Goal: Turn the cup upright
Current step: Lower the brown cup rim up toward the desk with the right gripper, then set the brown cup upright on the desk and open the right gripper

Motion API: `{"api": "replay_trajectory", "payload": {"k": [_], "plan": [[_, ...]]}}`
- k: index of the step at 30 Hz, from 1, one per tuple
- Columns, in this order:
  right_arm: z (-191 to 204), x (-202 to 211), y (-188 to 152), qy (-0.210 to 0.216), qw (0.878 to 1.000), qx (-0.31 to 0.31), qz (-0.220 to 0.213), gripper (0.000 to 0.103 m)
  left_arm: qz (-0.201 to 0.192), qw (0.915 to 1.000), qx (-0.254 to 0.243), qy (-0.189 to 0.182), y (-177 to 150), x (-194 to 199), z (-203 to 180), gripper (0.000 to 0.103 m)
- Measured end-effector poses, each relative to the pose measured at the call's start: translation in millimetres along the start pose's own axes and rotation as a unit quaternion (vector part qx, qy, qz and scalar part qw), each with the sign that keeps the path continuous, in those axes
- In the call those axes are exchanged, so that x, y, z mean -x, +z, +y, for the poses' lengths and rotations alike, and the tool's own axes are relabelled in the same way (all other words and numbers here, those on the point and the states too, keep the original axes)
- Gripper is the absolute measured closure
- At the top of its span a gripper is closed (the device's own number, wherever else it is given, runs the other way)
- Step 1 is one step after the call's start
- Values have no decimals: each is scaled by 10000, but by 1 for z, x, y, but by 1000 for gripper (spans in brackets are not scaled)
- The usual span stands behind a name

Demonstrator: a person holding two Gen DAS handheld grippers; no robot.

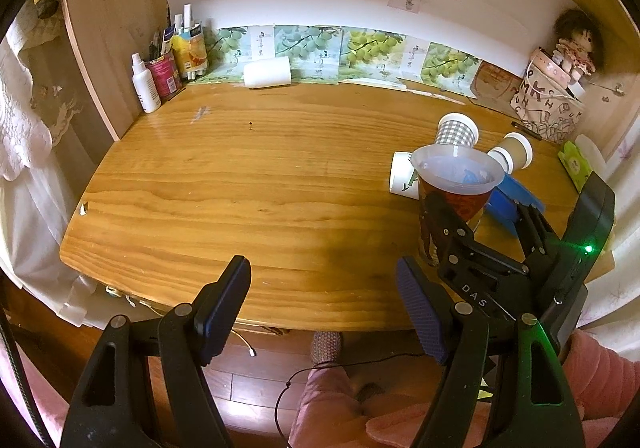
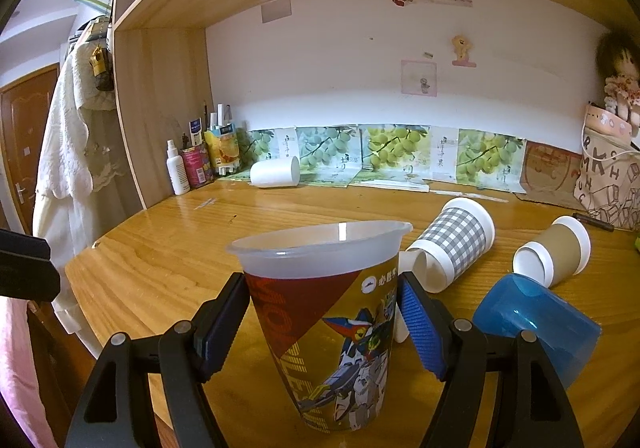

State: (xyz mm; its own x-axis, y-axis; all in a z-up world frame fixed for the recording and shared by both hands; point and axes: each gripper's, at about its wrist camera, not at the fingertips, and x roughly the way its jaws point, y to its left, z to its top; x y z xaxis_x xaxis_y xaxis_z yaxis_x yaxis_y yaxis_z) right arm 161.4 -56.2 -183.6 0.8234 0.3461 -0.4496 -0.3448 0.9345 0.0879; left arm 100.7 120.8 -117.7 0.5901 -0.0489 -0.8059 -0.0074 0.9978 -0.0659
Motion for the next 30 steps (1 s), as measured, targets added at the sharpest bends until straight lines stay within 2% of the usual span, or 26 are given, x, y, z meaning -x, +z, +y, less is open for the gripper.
{"api": "replay_trajectory", "payload": {"k": [8,17,20,22,30], "plan": [[1,9,-3,44,10000,51,73,27,42,9999,28,-109,1,-2,-4,25],[0,20,-6,50,9991,205,355,27,133,9995,-84,-282,3,-5,-19,25],[-1,21,-7,33,9983,270,519,26,108,9994,-111,-308,5,-2,-23,25],[-3,21,-8,27,9973,278,672,22,89,9994,-127,-325,6,-1,-25,25],[-15,29,-17,-33,9927,214,1188,21,138,9995,-133,-233,8,0,-34,25]]}}
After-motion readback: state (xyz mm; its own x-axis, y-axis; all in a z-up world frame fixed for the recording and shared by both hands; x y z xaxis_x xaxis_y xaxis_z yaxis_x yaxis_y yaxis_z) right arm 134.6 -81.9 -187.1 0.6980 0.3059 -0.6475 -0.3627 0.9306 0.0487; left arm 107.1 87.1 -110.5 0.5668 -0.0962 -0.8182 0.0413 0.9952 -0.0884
